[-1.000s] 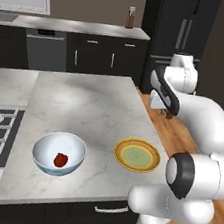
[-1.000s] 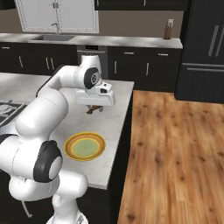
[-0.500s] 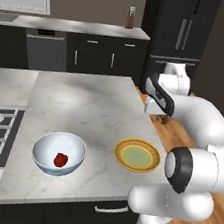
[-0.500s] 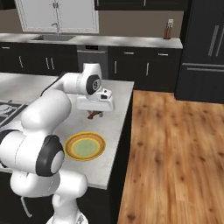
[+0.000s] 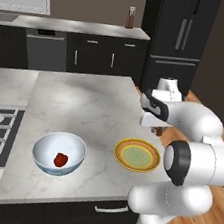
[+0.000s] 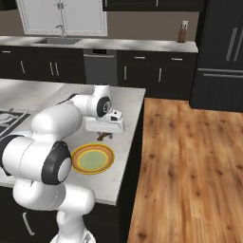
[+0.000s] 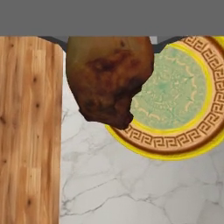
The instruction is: Place the chicken drumstick on the plate and place the bell pepper on the same plate.
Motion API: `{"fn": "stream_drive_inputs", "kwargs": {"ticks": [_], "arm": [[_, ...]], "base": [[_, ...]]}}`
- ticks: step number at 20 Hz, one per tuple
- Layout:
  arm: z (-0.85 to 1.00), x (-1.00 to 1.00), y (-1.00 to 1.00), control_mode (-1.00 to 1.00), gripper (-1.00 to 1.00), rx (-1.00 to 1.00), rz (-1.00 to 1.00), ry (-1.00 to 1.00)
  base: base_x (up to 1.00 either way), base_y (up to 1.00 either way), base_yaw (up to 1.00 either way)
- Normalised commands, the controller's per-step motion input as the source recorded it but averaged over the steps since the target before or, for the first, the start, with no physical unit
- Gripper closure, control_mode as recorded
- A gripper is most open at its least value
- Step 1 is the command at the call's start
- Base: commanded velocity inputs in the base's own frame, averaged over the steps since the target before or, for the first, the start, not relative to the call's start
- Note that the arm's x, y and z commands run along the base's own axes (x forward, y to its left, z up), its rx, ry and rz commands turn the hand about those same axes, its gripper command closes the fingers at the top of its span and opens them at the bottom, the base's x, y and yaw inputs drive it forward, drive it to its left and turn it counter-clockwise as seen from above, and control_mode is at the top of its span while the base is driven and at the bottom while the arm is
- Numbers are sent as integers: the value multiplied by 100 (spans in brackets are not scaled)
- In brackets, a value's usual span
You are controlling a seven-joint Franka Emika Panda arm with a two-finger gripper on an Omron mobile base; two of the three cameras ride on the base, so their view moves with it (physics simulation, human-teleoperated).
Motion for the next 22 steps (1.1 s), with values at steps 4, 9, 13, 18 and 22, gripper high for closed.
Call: {"fn": "stream_drive_inputs", "kwargs": {"ticks": [4,9,13,18,22], "arm": [[-62,1,0,-100,100,0,1,3],[-57,0,0,-100,100,0,1,3],[-43,0,0,-100,100,0,0,5],[-17,0,1,-100,100,0,0,5],[-17,0,1,-100,100,0,0,2]], "base": [[0,0,0],[0,0,0],[0,0,0],[0,0,0],[0,0,0]]}}
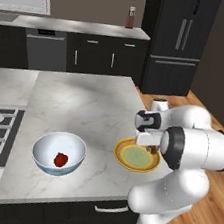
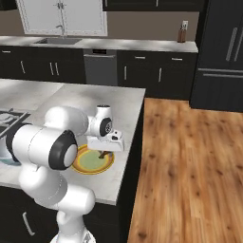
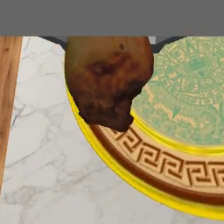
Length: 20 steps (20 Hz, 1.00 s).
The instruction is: Place the chicken drumstick on the plate and place the bell pepper on the same plate.
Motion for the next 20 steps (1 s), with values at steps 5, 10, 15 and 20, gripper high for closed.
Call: {"fn": "stream_drive_inputs", "kwargs": {"ticks": [5,10,15,20], "arm": [[-33,0,5,-100,100,0,0,2],[-21,0,2,-100,100,0,0,0],[-4,0,0,-100,-100,0,0,0],[0,0,0,-100,-100,0,0,0]], "base": [[0,0,0],[0,0,0],[0,0,0],[0,0,0]]}}
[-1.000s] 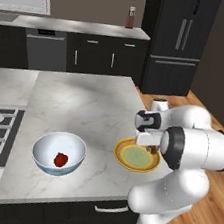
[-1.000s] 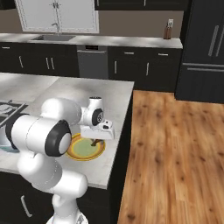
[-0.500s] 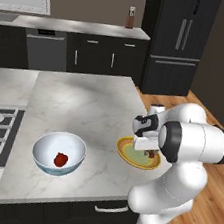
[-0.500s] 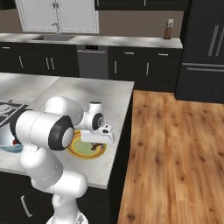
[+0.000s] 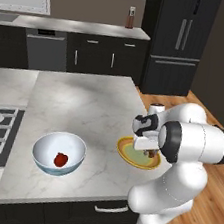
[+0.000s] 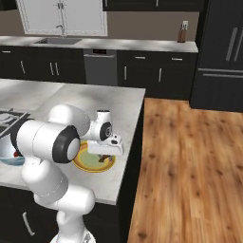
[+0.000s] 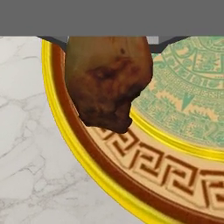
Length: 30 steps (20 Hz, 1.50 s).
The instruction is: Place the chicken drumstick on the plate and place the bell pepper on the same plate.
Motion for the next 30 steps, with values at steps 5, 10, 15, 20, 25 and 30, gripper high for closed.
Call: {"fn": "stream_drive_inputs", "kwargs": {"ticks": [5,10,15,20,25,30], "arm": [[0,0,0,-100,-100,0,0,0],[29,0,1,-100,-100,0,0,-1],[61,-3,19,-100,-100,0,0,-5],[57,-13,39,-100,-100,-2,0,-5],[47,-12,61,-100,-100,-1,0,-3],[36,-8,64,-100,-100,0,0,0]], "base": [[0,0,0],[0,0,0],[0,0,0],[0,0,0],[0,0,0],[0,0,0]]}}
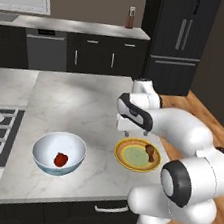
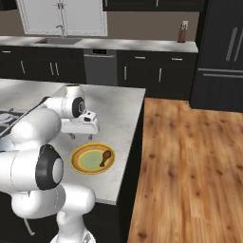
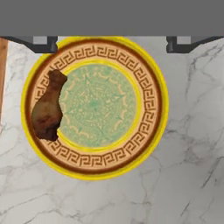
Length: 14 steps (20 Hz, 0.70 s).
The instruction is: Place the chicken drumstick on the plate and place the bell pepper on the same plate.
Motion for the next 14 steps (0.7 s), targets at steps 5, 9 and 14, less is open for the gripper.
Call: {"fn": "stream_drive_inputs", "kwargs": {"ticks": [5,9,14], "arm": [[18,0,70,-100,-100,0,0,0],[14,-4,69,-100,-100,0,0,0],[16,-24,62,-100,-100,0,0,0]], "base": [[0,0,0],[0,0,0],[0,0,0]]}}
